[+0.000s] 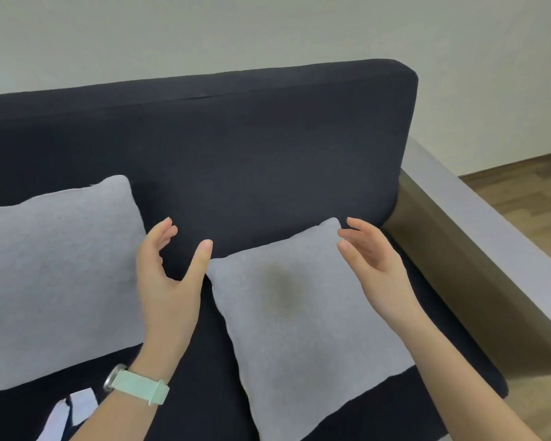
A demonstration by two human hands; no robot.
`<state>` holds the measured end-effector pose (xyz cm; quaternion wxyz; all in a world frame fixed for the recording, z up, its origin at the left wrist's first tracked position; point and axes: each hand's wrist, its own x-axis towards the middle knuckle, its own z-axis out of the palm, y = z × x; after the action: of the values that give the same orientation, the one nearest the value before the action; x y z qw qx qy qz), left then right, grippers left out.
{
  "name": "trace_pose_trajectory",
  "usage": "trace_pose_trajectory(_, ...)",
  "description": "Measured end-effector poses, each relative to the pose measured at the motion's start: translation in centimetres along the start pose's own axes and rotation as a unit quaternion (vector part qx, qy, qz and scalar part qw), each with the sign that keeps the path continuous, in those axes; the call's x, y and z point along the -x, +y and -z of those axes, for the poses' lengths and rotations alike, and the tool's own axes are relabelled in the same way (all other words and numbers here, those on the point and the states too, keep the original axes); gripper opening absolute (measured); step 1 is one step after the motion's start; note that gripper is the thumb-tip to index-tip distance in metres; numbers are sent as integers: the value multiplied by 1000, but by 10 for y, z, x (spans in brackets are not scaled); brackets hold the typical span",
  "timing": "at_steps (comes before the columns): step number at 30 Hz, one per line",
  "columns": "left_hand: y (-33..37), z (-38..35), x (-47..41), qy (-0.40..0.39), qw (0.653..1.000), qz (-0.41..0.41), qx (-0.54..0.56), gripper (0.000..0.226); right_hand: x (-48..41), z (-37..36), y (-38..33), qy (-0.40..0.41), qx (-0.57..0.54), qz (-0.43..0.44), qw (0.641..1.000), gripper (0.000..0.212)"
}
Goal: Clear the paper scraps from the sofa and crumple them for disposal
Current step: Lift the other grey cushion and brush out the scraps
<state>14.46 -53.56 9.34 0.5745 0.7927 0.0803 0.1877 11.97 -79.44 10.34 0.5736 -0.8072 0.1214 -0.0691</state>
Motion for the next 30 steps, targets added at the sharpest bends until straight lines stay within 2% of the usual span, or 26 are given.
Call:
trace_pose_trajectory(12,13,-63,31,-35,999,-5,-25,56,-12,76,30,10,36,-5,999,50)
trace_pose_trajectory(15,7,-71,33,-41,999,-1,-33,57,-18,86,39,14,37,-11,999,43)
trace_pose_trajectory(30,-36,-83,31,-64,996,37,-45,69,-28,80,81,20,50,-40,998,43)
